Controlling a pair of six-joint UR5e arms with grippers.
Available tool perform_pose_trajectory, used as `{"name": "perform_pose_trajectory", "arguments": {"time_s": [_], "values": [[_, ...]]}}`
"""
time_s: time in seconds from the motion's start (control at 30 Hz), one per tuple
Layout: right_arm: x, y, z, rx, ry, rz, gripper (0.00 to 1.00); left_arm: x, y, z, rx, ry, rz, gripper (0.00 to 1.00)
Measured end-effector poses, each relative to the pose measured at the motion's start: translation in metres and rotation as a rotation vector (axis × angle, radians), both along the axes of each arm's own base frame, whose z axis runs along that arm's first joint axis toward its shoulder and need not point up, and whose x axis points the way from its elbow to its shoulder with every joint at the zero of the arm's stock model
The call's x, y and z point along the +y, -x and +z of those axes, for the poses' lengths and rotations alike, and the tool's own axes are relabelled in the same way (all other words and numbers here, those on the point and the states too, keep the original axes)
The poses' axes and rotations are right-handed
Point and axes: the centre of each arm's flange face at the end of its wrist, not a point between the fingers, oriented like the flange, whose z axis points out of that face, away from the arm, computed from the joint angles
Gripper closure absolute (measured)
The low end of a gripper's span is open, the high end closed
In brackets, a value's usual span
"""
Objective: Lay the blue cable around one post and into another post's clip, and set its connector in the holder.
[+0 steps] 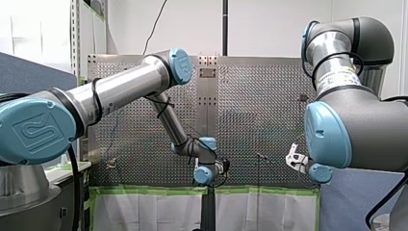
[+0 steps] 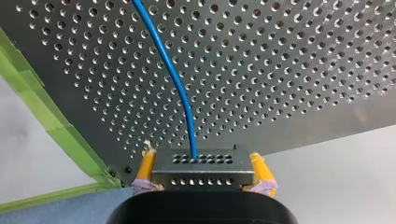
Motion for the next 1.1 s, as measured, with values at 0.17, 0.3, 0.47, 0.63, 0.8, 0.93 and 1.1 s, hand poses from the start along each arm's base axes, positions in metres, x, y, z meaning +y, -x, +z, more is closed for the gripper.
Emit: {"name": "perform_pose_trajectory", "arguments": {"time_s": [0.17, 0.3, 0.47, 0.63, 0.8, 0.93, 1.1], "values": [[0.000, 0.001, 0.000, 0.001, 0.000, -0.002, 1.00, 0.000, 0.000, 0.000, -0.001, 0.001, -0.001, 0.53], [0.000, 0.002, 0.000, 0.001, 0.000, -0.003, 1.00, 0.000, 0.000, 0.000, -0.002, 0.003, -0.001, 0.53], [0.000, 0.002, 0.000, 0.003, 0.000, -0.003, 1.00, -0.003, 0.001, 0.001, -0.003, 0.004, -0.006, 0.53], [0.000, 0.001, 0.000, 0.006, -0.001, -0.001, 1.00, -0.007, 0.006, 0.001, -0.003, 0.006, -0.023, 0.67], [0.000, 0.000, 0.000, 0.007, -0.001, 0.000, 1.00, -0.011, 0.007, 0.002, -0.001, 0.012, -0.040, 0.79], [0.001, 0.000, 0.000, 0.007, -0.001, 0.001, 1.00, -0.012, 0.007, 0.003, -0.002, 0.014, -0.045, 0.83], [0.000, 0.000, -0.001, 0.008, -0.001, 0.001, 1.00, -0.012, 0.007, 0.003, -0.002, 0.015, -0.048, 0.95]]}}
